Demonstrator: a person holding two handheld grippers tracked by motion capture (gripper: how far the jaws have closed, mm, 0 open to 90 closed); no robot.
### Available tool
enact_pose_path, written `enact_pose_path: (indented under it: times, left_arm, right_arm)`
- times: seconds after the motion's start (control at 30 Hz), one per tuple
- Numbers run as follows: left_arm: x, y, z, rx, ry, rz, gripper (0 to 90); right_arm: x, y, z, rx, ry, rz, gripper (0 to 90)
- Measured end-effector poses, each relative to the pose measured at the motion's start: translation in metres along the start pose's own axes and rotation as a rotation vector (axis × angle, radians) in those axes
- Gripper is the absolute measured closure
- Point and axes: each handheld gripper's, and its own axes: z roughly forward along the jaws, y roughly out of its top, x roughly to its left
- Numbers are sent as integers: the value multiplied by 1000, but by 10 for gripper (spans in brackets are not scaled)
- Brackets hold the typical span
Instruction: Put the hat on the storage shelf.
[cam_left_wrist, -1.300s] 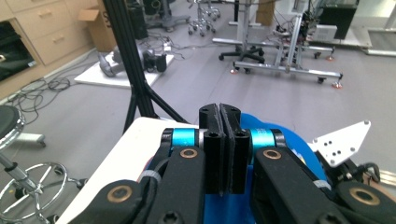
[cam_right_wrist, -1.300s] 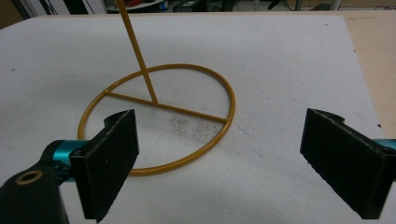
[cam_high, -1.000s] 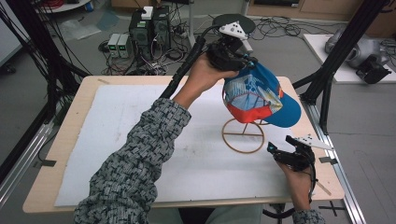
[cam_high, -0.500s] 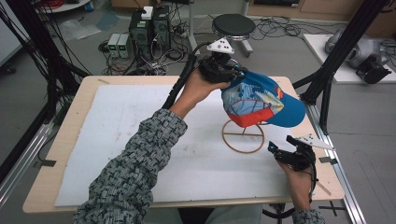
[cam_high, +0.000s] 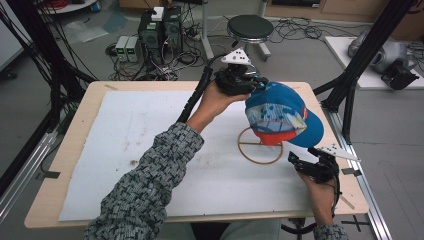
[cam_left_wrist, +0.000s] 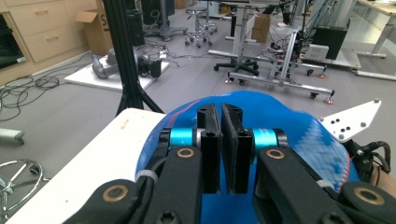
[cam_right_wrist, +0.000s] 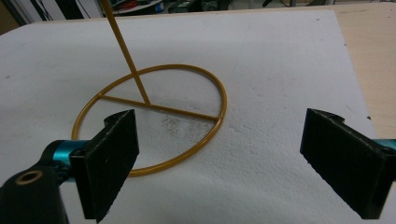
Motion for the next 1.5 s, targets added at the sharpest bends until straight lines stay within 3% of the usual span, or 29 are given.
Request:
enact_pose_path:
  times: [0.3,0.6,1.1,1.37,1.5]
  left_arm:
    - [5,-6,-5,1,10,-7,815]
    - [9,-13,-28,-13,49,-2,737]
    - [6,-47,-107,-19,168,23,679]
    - [11,-69,-158,-55,274,6,665]
    - [10,-76,-178,-62,327,18,640]
  right_arm:
    - [-1,-1,-1,-2,4,13,106]
    - [-1,-1,-1,-3,3,8,105]
    - [1,-1,-2,-7,1,7,106]
    - [2,0,-3,-8,-2,8,105]
    - [3,-1,-5,-13,1,13,106]
